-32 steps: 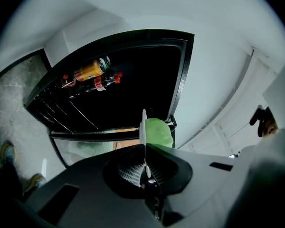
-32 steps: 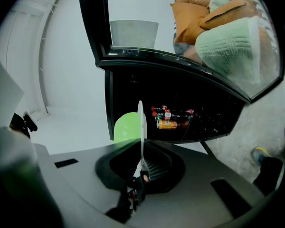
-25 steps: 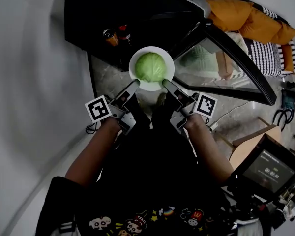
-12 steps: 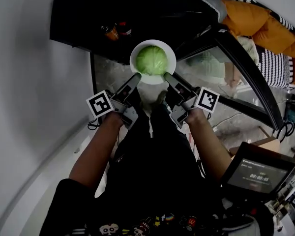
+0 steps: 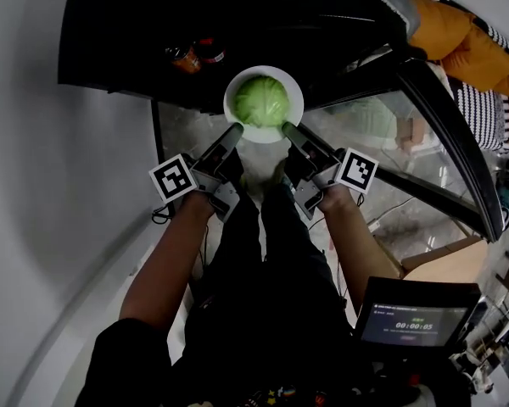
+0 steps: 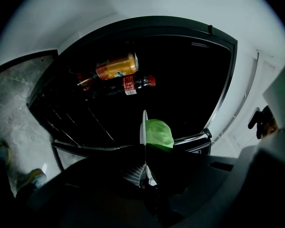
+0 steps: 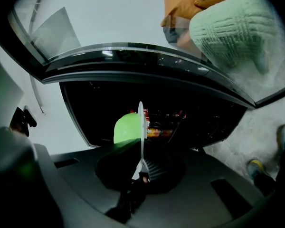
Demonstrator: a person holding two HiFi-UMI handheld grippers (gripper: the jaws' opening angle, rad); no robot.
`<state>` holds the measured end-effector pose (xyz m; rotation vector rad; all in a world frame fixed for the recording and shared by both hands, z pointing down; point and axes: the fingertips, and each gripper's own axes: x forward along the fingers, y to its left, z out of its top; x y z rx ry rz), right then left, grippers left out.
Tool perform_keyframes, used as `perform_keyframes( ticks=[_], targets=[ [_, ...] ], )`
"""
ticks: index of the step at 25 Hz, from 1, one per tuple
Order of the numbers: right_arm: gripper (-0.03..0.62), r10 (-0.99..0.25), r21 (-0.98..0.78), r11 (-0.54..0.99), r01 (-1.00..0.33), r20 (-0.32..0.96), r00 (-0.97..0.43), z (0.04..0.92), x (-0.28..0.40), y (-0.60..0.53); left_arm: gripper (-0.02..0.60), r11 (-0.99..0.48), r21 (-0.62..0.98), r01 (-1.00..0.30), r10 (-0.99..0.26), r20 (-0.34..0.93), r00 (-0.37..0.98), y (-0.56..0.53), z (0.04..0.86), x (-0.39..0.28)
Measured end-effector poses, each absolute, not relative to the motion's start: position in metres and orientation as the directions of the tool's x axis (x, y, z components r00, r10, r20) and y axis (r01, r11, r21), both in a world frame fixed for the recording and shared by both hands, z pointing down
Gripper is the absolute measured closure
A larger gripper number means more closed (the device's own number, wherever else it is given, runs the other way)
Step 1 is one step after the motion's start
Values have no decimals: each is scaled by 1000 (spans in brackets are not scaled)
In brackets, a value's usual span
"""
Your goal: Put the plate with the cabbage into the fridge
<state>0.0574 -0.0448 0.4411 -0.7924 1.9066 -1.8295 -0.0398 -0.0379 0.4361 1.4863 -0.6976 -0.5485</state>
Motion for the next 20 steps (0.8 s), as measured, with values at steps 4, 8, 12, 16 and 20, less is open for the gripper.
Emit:
perform_keyframes(
  ticks=[4, 8, 12, 16, 20],
  targets=[
    [577, -627, -990, -14, -139, 117, -770, 438, 58, -45, 572, 15, 995, -95, -719, 77, 691, -38, 431, -40],
    [577, -639, -987, -20, -158, 134, -757, 427, 58, -45, 572, 32, 994, -102, -722, 93, 686, -39, 421, -42],
    [577, -654, -987, -41, -155, 143, -743, 423, 59, -45, 572, 49, 992, -116, -723, 116, 681, -40, 415, -42],
    [577, -661, -988, -67, -139, 148, -735, 427, 61, -44, 572, 74, 990, -123, -719, 138, 681, -41, 417, -40],
    [577, -663, -986, -97, -134, 164, -730, 434, 61, -46, 572, 99, 986, -135, -714, 164, 681, -43, 423, -40]
  ],
)
